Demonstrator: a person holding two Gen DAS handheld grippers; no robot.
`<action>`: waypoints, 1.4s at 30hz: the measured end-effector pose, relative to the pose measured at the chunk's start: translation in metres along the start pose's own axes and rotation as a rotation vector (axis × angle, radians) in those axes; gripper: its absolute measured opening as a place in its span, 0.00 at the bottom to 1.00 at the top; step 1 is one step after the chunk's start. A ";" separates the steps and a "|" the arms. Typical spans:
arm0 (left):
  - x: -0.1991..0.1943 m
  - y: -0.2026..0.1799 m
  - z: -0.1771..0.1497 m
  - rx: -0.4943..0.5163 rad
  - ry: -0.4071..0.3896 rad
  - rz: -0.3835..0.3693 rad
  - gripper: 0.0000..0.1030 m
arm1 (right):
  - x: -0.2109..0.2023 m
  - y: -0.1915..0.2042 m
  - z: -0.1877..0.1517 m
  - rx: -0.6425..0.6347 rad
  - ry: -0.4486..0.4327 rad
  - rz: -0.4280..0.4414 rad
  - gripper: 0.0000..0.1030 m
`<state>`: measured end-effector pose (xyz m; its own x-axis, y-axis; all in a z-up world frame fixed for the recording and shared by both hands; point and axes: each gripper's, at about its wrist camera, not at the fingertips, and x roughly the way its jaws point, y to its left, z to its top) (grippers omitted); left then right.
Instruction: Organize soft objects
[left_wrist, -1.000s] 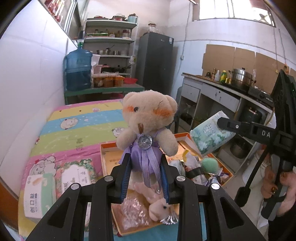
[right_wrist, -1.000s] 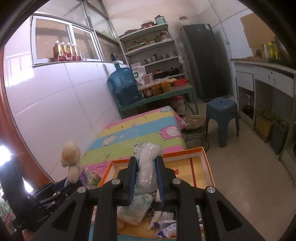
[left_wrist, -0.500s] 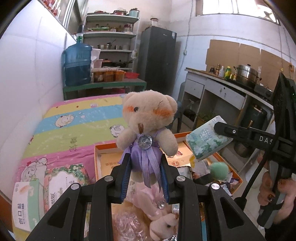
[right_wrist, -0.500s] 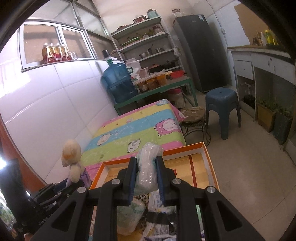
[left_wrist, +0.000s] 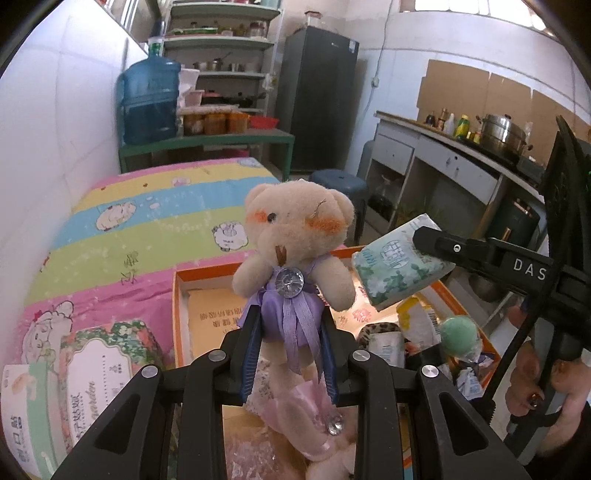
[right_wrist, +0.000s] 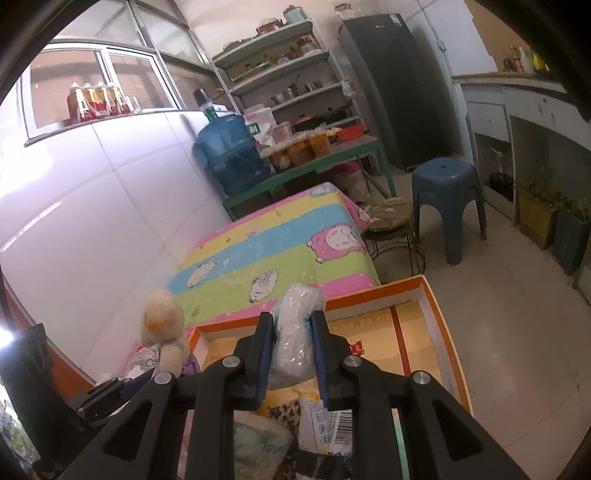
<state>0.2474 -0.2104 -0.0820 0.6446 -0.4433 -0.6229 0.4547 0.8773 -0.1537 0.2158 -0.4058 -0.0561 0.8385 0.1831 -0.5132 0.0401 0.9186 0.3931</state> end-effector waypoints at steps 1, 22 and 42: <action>0.003 0.001 0.000 -0.002 0.008 -0.001 0.29 | 0.003 -0.001 -0.001 0.003 0.007 -0.001 0.21; 0.050 0.013 -0.010 -0.052 0.102 -0.026 0.31 | 0.037 -0.009 -0.016 0.017 0.107 -0.049 0.30; 0.021 0.013 -0.015 -0.086 0.043 -0.045 0.57 | -0.017 0.010 -0.013 -0.043 -0.047 -0.089 0.45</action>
<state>0.2575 -0.2055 -0.1084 0.5964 -0.4763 -0.6461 0.4276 0.8698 -0.2464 0.1943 -0.3954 -0.0537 0.8573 0.0844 -0.5079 0.0930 0.9449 0.3139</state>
